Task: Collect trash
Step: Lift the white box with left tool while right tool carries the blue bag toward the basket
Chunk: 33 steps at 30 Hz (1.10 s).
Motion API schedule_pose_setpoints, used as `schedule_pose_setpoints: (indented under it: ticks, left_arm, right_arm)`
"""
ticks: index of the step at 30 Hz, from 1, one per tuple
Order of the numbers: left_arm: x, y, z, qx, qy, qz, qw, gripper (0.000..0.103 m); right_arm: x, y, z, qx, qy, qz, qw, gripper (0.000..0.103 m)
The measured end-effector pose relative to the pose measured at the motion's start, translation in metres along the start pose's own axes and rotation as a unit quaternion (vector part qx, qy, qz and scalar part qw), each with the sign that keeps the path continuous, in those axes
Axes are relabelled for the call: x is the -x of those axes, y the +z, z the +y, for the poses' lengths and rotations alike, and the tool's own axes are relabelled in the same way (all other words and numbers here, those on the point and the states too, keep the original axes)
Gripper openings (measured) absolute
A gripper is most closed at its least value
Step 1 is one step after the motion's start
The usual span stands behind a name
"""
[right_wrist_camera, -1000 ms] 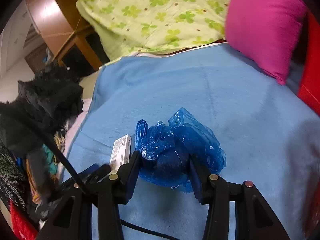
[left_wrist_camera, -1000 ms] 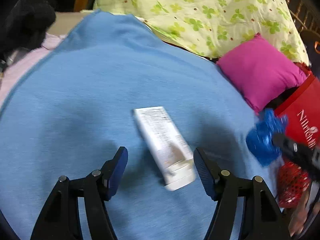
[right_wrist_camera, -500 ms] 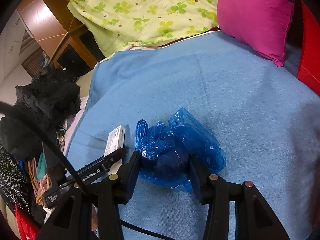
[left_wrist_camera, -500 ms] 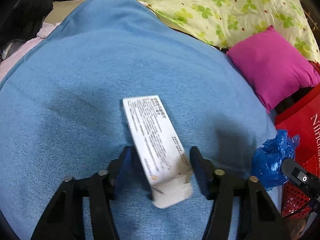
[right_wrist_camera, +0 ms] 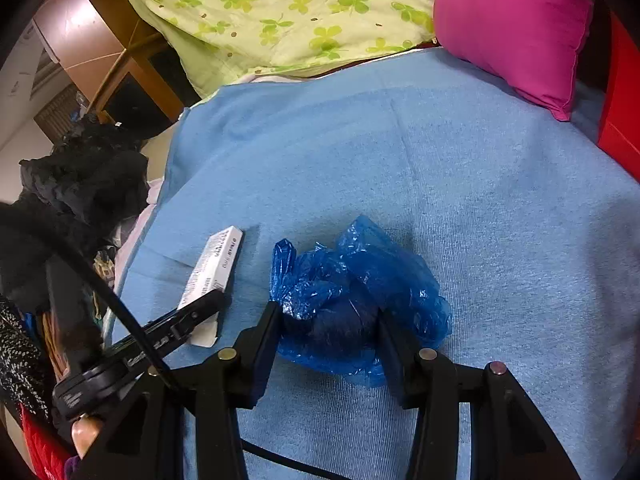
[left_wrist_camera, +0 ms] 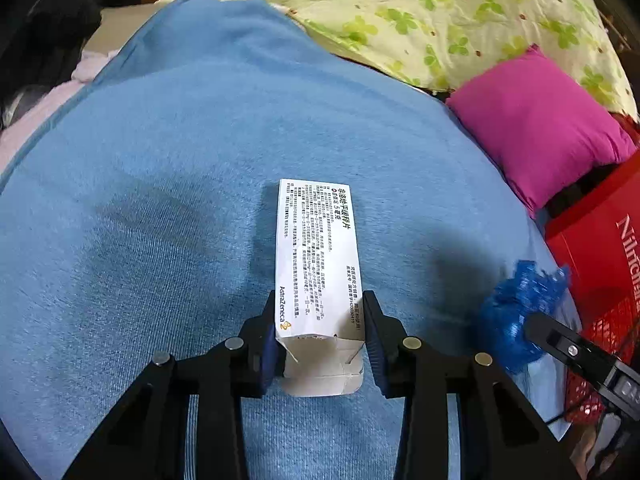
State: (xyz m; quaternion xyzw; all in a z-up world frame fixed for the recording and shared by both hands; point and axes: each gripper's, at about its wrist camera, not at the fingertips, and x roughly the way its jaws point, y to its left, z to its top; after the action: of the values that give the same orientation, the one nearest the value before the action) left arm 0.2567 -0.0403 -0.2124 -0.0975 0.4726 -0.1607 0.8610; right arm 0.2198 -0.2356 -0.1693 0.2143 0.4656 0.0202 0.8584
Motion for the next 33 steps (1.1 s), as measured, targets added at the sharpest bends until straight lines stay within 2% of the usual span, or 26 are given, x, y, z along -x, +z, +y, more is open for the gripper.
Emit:
schedule_pose_setpoints:
  ticks: [12,20,28,33]
  left_arm:
    - [0.039,-0.018,-0.010,-0.056,0.005,-0.036,0.9978,0.040]
    - [0.059,-0.039,-0.004,-0.050,-0.011,-0.014,0.9986,0.040]
    - [0.084,-0.063,-0.020,-0.039,-0.033,-0.015,0.9986,0.040]
    - [0.096,-0.072,-0.025,-0.036,-0.020,-0.010,0.9991,0.040]
  right_arm:
    - [0.012,-0.001,-0.003,-0.004,0.002,-0.022,1.000,0.049]
    - [0.025,-0.002,-0.008,-0.009,0.003,-0.044,0.999,0.049]
    - [0.043,-0.005,-0.011,-0.017,0.016,-0.069,0.997,0.049]
    - [0.058,-0.016,0.001,0.008,0.019,-0.093,0.995,0.049]
